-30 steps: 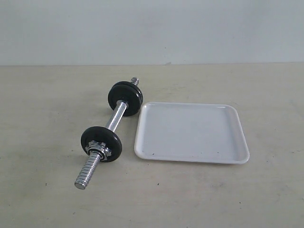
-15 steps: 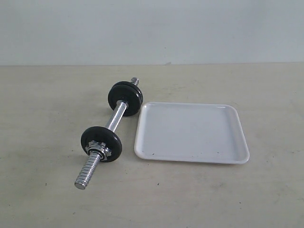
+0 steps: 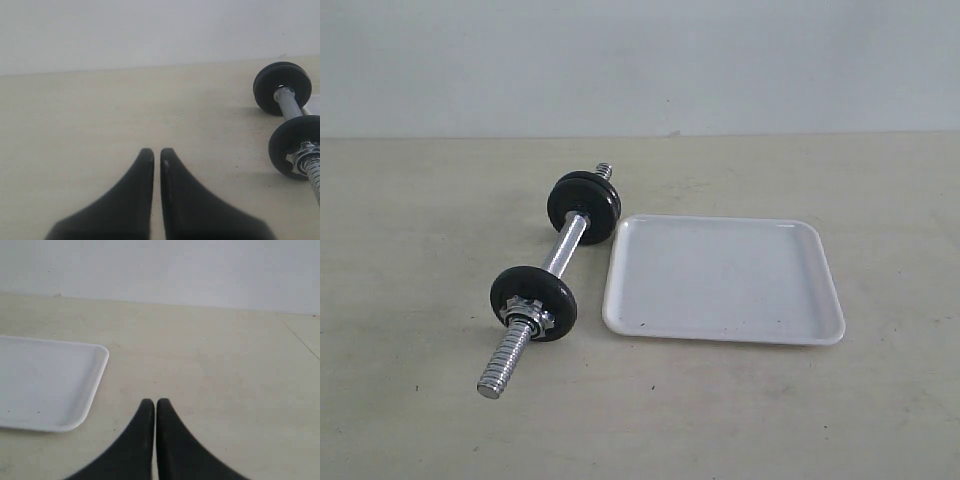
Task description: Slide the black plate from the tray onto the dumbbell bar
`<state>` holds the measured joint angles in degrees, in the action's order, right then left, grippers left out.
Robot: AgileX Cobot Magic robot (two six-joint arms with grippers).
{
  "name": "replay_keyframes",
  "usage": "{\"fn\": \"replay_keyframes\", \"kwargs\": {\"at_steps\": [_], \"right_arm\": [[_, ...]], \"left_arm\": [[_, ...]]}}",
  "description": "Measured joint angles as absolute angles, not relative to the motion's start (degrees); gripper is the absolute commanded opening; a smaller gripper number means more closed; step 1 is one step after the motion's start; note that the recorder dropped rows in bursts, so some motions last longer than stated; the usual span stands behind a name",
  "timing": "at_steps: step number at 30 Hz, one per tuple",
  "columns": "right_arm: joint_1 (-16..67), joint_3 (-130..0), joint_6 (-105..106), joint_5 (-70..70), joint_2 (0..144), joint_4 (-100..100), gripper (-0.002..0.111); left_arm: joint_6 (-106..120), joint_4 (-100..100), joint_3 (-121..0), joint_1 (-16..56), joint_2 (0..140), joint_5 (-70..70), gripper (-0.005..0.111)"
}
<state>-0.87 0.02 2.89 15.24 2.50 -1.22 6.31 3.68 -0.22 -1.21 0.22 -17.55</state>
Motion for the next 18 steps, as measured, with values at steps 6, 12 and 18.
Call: {"fn": "replay_keyframes", "kwargs": {"at_steps": [6, 12, 18], "right_arm": [[-0.4, 0.0, 1.3, 15.2, 2.5, -2.7, 0.000], [-0.4, 0.0, 1.2, 15.2, 2.5, -3.0, 0.000], [-0.4, 0.0, 0.8, 15.5, 2.5, -3.0, 0.000]], "left_arm": [[6.3, 3.7, -0.2, -1.2, 0.2, -17.5, 0.004], [6.3, 3.7, -0.2, -1.2, 0.2, -17.5, 0.004], [6.3, 3.7, -0.2, -1.2, 0.2, -17.5, 0.004]]}}
